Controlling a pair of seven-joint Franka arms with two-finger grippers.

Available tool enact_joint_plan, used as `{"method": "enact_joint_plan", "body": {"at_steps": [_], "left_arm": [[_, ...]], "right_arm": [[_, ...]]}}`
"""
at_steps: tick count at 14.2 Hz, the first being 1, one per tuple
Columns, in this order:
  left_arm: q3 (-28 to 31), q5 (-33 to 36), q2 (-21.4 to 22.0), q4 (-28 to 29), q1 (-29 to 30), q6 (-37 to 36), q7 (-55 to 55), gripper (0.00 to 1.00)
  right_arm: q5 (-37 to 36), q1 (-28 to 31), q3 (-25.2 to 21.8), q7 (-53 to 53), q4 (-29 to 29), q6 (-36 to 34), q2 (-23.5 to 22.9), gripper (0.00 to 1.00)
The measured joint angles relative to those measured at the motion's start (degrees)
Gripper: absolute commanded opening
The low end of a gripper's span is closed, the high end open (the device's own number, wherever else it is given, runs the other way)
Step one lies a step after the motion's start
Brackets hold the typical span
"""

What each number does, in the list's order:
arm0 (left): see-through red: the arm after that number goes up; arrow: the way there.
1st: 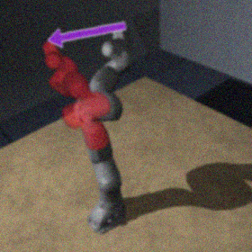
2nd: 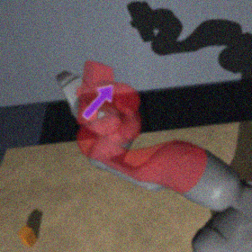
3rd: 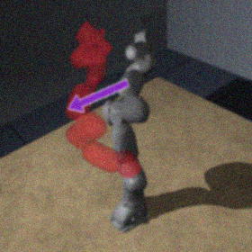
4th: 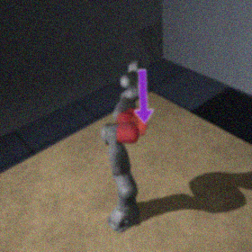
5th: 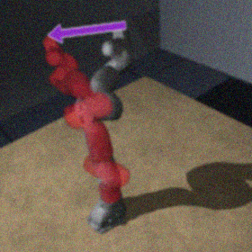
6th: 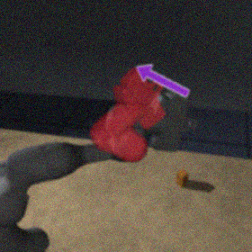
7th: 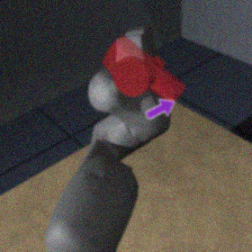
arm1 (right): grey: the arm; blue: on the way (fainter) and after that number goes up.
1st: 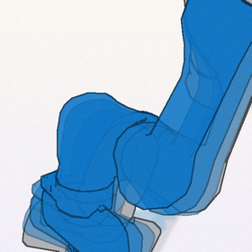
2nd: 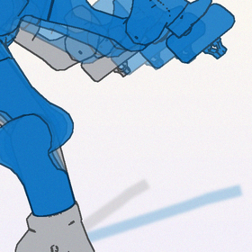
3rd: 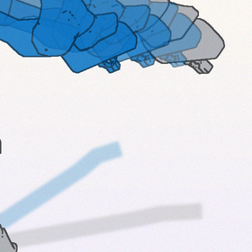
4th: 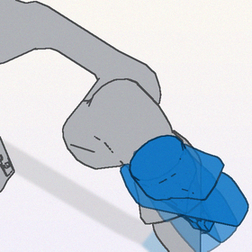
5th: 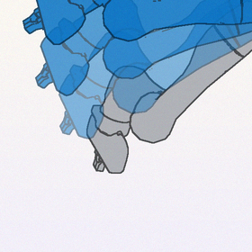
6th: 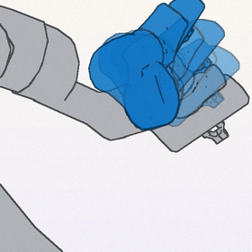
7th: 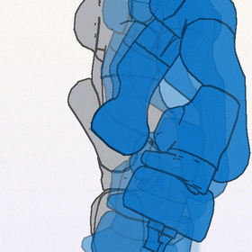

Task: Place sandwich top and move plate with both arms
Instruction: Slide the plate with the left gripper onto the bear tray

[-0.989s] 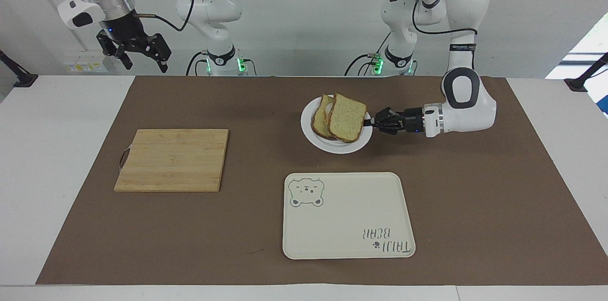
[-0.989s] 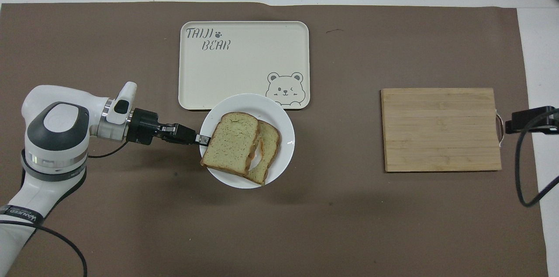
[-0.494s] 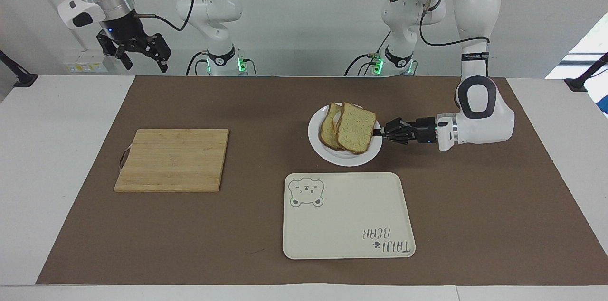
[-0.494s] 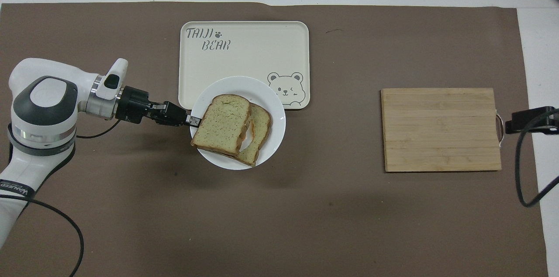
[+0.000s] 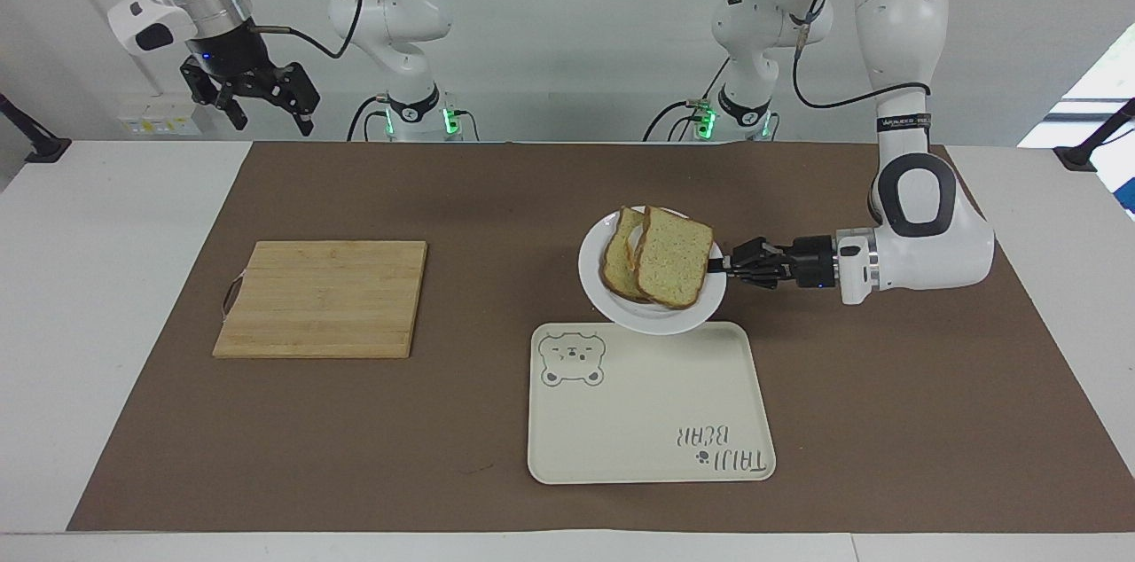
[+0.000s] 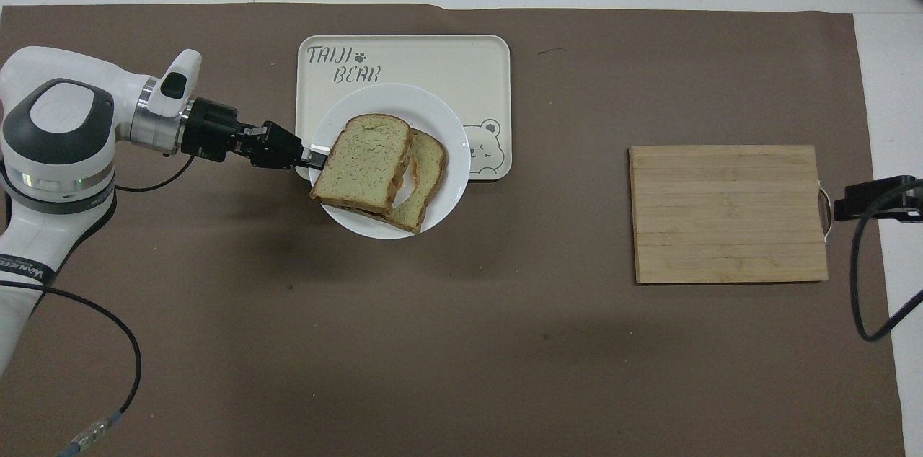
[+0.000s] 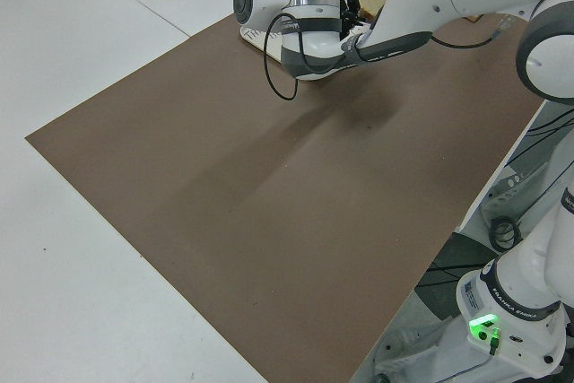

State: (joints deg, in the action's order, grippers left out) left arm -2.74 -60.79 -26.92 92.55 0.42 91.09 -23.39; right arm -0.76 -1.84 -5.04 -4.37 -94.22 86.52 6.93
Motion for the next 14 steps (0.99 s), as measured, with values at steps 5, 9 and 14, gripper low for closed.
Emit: {"method": "enact_joint_plan", "body": {"at_steps": [5,9,14], "left_arm": [[-0.1,0.1,-6.3,-9.7,0.0,-1.2,3.1,0.0],[-0.1,0.1,-10.8,-14.1,0.0,-0.3,3.1,0.0],[-0.3,0.1,-15.2,-17.3,0.0,3.1,3.1,0.0]], "right_arm": [[0.0,0.0,0.0,0.0,0.0,0.0,0.0,1.0],[0.0,0.0,0.0,0.0,0.0,0.0,0.0,1.0],[0.0,0.0,0.0,0.0,0.0,0.0,0.0,1.0]]}}
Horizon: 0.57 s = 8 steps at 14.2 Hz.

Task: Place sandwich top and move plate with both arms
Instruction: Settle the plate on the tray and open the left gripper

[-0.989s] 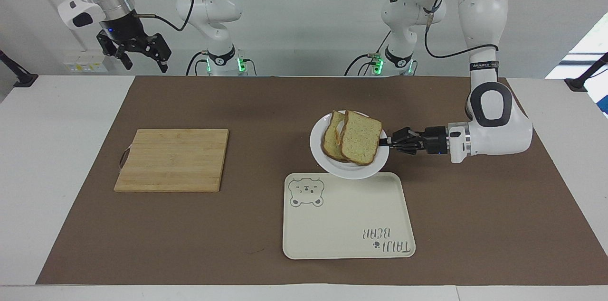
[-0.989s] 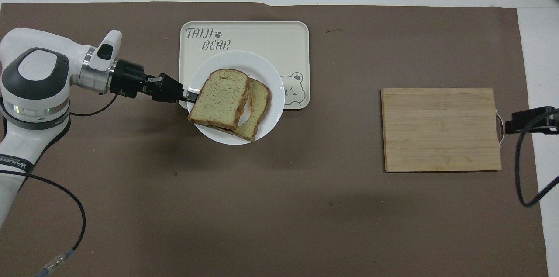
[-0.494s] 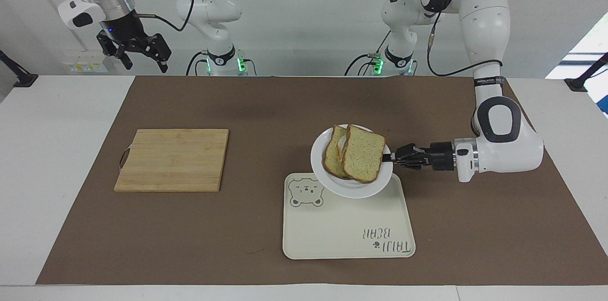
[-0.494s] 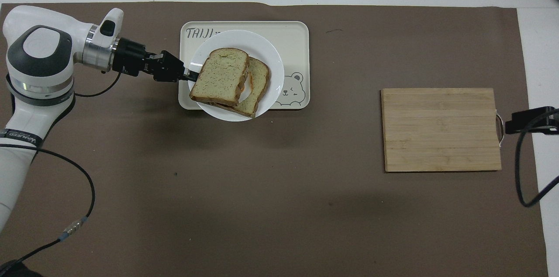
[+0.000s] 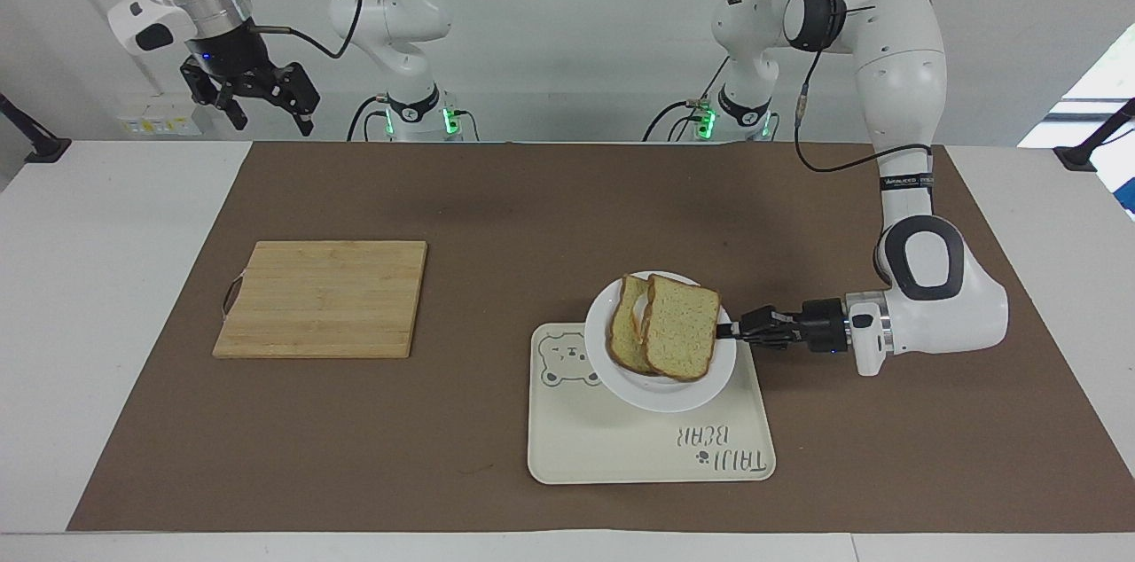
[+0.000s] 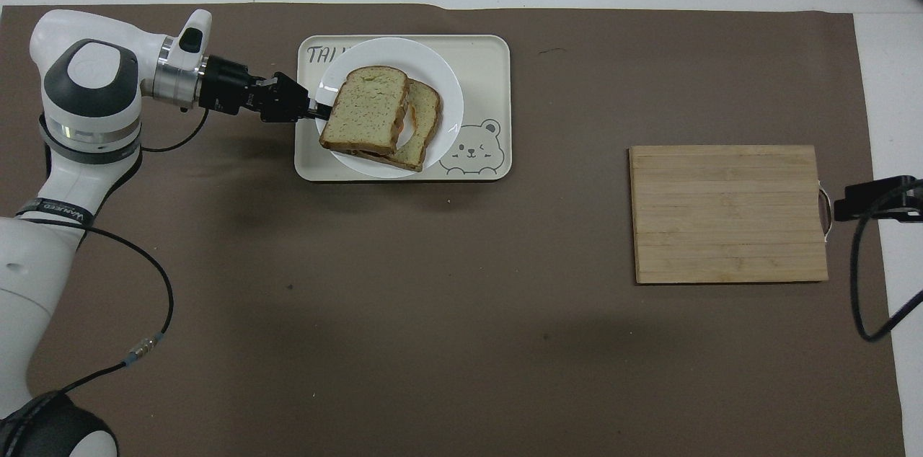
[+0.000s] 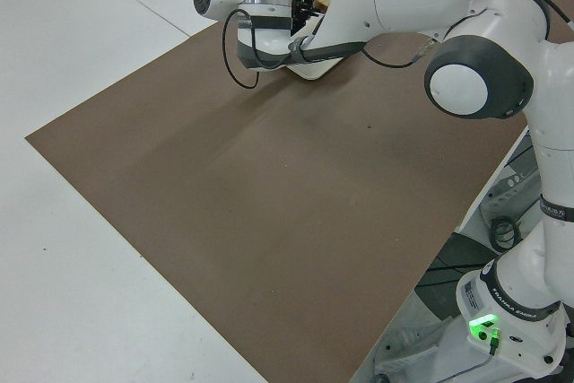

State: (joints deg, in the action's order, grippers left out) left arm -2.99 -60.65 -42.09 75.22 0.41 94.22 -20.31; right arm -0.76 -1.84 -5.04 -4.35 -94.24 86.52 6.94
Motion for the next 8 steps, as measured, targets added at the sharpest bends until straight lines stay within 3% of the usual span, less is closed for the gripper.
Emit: {"method": "enact_joint_plan", "body": {"at_steps": [8], "left_arm": [[-1.7,2.1,-4.8,-2.1,0.0,3.9,-1.2,0.0]], "right_arm": [[0.0,0.0,0.0,0.0,0.0,0.0,0.0,1.0]]}}
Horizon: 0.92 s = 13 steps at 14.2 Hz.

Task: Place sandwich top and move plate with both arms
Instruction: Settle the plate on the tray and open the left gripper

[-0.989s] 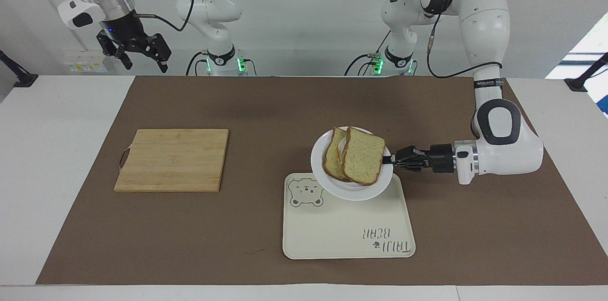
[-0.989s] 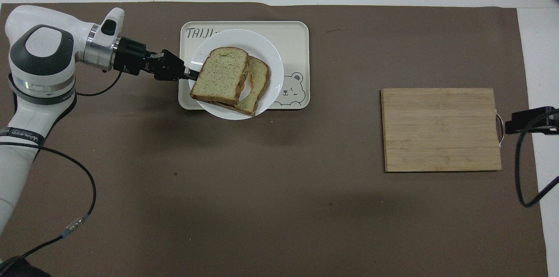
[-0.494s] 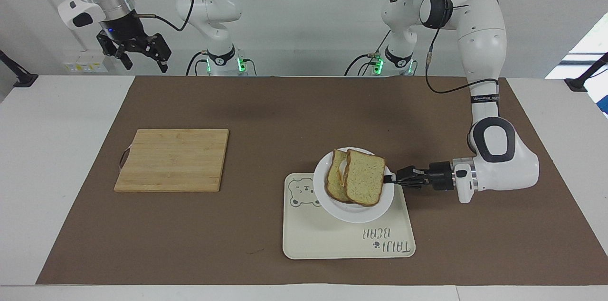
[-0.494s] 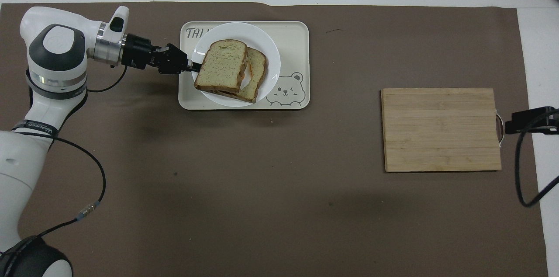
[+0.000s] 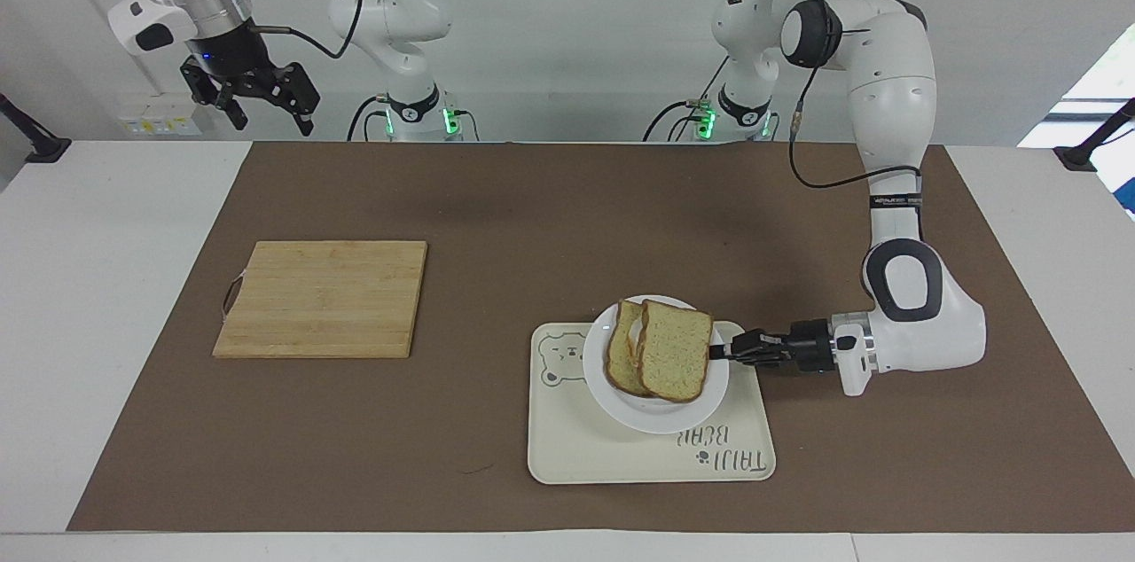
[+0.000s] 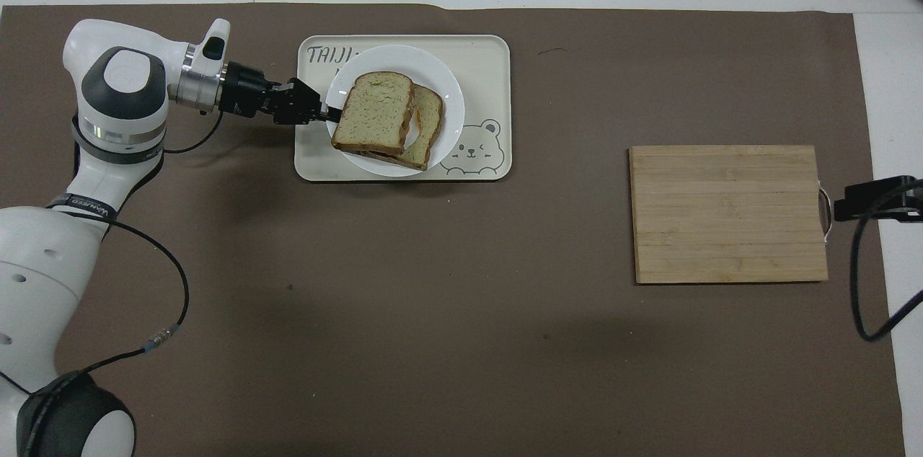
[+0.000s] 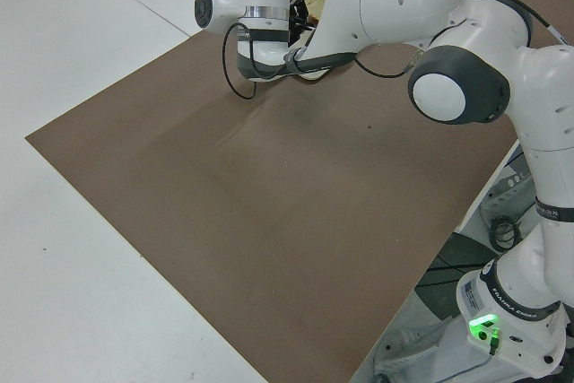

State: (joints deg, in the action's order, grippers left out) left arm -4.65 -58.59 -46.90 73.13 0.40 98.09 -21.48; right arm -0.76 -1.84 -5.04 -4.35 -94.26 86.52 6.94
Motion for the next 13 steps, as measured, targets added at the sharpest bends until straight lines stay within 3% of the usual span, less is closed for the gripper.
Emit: {"method": "enact_joint_plan", "body": {"at_steps": [8,9,10,11,13], "left_arm": [[-0.8,0.0,-3.4,-1.2,0.9,0.8,-2.1,0.0],[-0.8,0.0,-3.5,-1.2,1.0,0.9,-2.1,0.24],[-0.8,0.0,-3.6,-1.2,1.1,1.0,-2.1,0.56],[-1.0,0.0,-3.6,-1.2,1.4,1.0,-2.2,1.0],[-1.1,0.0,-3.6,-1.2,1.7,1.0,-2.2,1.0]], "right_arm": [[0.0,0.0,0.0,0.0,-0.1,0.0,0.0,1.0],[0.0,0.0,0.0,0.0,-0.1,0.0,0.0,1.0],[0.0,0.0,0.0,0.0,-0.1,0.0,0.0,1.0],[0.0,0.0,0.0,0.0,-0.1,0.0,0.0,1.0],[0.0,0.0,0.0,0.0,-0.1,0.0,0.0,1.0]]}}
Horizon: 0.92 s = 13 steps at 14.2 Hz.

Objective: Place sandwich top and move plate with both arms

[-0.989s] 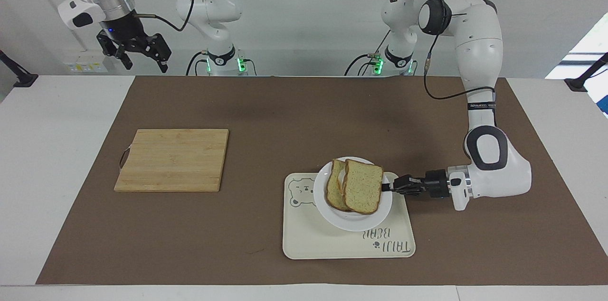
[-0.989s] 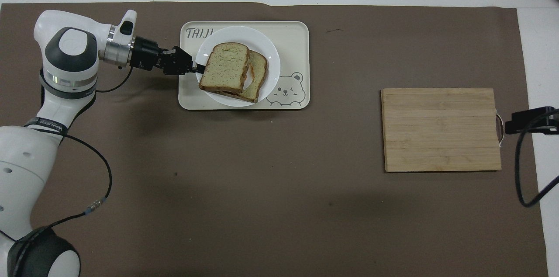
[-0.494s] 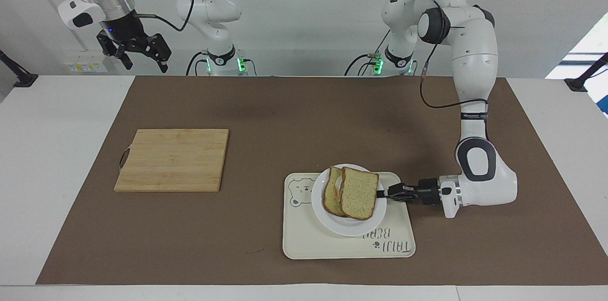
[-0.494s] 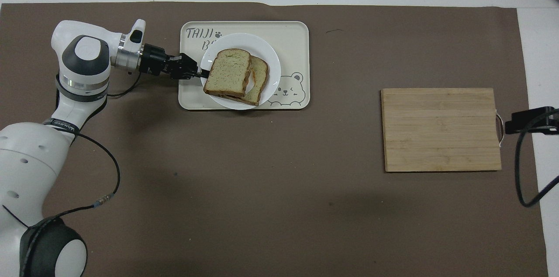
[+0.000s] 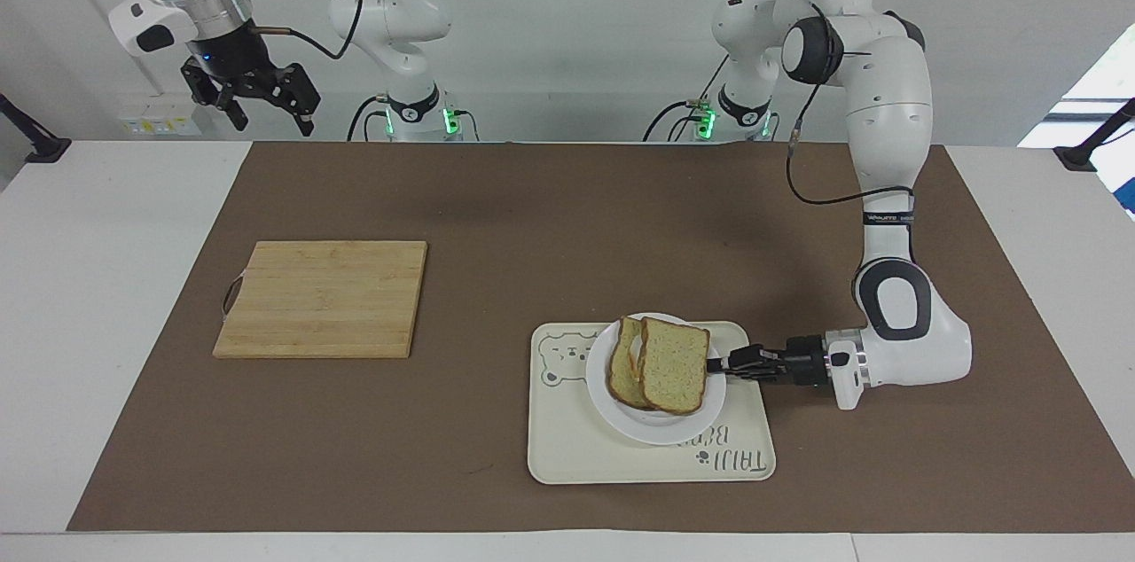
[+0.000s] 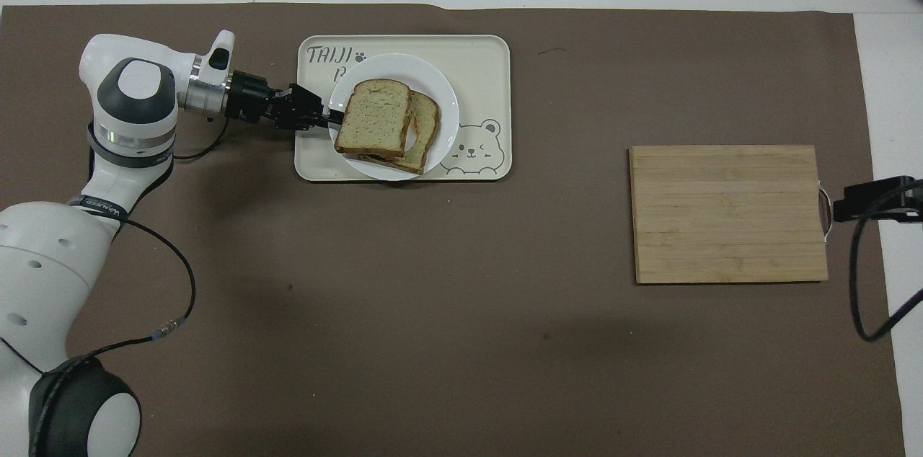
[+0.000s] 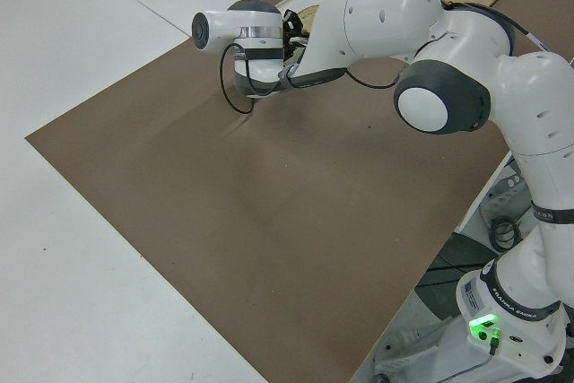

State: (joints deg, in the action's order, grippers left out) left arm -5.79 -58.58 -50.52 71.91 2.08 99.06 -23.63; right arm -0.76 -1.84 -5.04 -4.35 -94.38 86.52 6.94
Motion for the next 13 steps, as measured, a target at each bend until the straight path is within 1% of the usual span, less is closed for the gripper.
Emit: {"method": "enact_joint_plan", "body": {"at_steps": [4,7,11,13], "left_arm": [[-0.7,-0.2,0.2,-1.1,0.6,-0.8,0.1,1.0],[0.0,1.8,0.8,-1.7,1.1,-0.8,0.1,1.0],[0.0,3.7,3.8,-1.8,1.4,-0.8,3.6,1.0],[0.0,6.9,5.7,-1.8,1.3,-0.6,5.8,1.0]], "right_arm": [[0.0,0.0,0.0,0.0,0.0,0.0,0.0,1.0],[-0.1,0.0,0.0,0.0,-0.1,0.0,0.0,1.0],[-0.6,0.0,0.0,0.0,-0.4,0.0,0.2,1.0],[-0.6,0.0,0.0,0.0,-0.5,0.0,0.2,1.0]]}}
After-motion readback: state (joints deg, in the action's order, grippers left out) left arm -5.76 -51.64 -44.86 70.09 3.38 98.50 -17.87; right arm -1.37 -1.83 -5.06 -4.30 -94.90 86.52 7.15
